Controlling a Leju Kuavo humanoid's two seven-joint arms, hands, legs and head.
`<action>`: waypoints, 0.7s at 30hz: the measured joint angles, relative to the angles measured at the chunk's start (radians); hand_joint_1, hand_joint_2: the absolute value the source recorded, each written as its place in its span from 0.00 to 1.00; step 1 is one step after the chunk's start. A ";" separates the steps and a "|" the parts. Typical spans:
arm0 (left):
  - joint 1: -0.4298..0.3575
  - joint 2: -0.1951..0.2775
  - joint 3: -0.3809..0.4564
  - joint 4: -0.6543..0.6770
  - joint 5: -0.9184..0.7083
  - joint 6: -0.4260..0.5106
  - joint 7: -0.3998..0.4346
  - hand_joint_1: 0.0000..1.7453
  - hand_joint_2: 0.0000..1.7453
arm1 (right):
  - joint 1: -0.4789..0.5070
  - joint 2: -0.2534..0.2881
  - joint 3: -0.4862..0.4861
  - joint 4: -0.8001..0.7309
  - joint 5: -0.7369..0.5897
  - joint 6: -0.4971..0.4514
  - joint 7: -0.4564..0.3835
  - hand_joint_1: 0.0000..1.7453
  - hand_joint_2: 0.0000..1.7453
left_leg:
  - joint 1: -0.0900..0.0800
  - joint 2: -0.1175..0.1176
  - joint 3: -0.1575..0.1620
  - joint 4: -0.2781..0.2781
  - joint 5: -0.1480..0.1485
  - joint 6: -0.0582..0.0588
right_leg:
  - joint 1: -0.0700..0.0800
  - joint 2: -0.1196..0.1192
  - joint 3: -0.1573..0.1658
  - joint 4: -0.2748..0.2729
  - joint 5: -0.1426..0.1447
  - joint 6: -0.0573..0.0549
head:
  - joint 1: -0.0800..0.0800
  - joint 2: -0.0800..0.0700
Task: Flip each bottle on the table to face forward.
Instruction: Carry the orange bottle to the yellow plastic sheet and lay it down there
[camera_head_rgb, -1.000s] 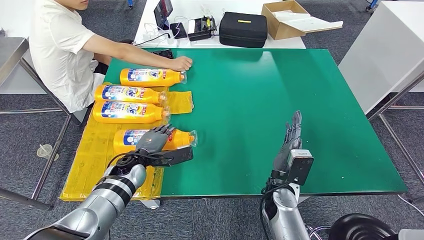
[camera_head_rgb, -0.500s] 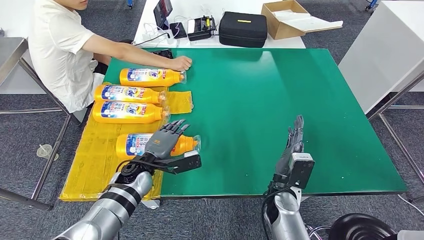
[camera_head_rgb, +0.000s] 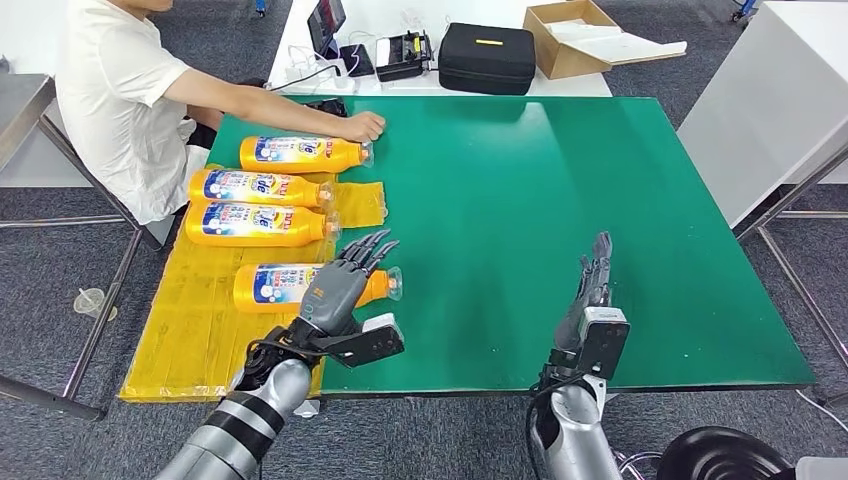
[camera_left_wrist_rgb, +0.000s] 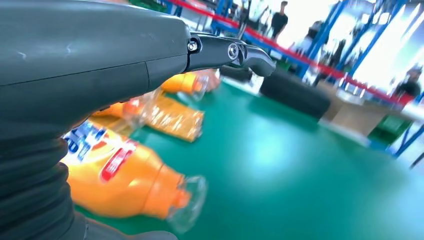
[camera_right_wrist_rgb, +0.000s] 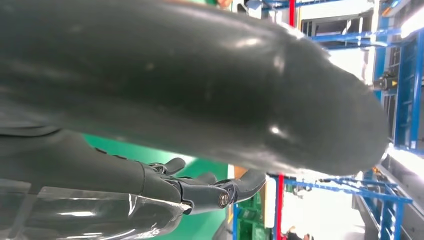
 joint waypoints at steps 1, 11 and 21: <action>0.007 0.003 -0.007 -0.019 0.028 0.013 -0.006 0.00 1.00 | 0.000 -0.001 0.001 -0.001 -0.005 0.000 0.000 0.00 0.00 | 0.000 0.000 0.000 0.000 0.000 0.000 | 0.000 0.000 0.000 0.000 0.000 0.000 | 0.000 0.000; 0.140 -0.038 0.000 -0.186 0.613 0.028 -0.110 0.00 1.00 | 0.051 0.058 -0.047 -0.060 -0.132 0.336 0.000 0.00 0.00 | 0.000 0.000 0.000 0.000 0.000 0.000 | 0.000 0.000 0.000 0.000 0.000 0.000 | 0.000 0.000; 0.176 -0.057 0.001 -0.233 0.625 0.027 -0.113 0.00 1.00 | 0.073 0.078 -0.054 -0.095 -0.129 0.340 0.000 0.00 0.00 | 0.000 0.000 0.000 0.000 0.000 0.000 | 0.000 0.000 -0.001 0.000 0.000 0.000 | 0.000 0.000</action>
